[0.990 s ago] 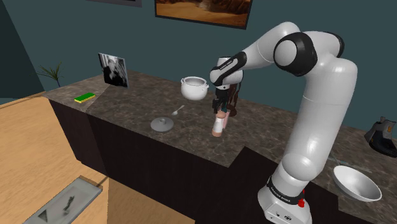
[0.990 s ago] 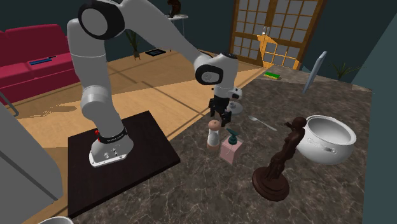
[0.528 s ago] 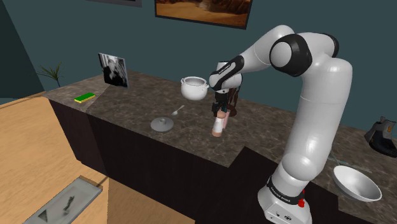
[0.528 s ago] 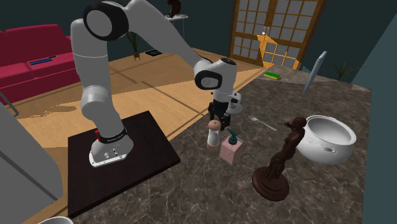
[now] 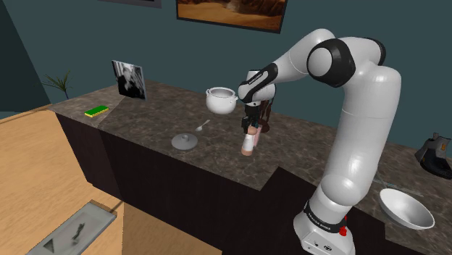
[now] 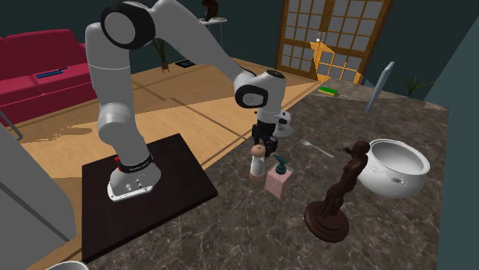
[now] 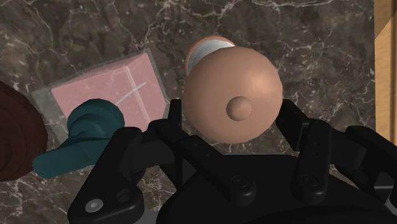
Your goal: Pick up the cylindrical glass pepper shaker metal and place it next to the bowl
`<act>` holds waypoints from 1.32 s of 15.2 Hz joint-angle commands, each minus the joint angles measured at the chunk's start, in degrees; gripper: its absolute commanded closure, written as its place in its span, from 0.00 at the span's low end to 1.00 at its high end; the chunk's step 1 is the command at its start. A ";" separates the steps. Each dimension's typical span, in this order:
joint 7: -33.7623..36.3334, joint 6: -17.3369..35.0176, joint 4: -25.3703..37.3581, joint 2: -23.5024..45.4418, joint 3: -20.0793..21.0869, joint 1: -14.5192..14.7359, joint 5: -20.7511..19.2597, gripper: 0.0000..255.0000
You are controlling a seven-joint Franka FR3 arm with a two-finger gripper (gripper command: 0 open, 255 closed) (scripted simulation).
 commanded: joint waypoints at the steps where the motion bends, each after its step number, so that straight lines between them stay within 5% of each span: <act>1: 0.00 -0.01 -0.01 0.02 0.00 0.00 0.00 1.00; 20: 1.68 -9.86 3.65 -6.55 -0.64 0.64 -2.79 1.00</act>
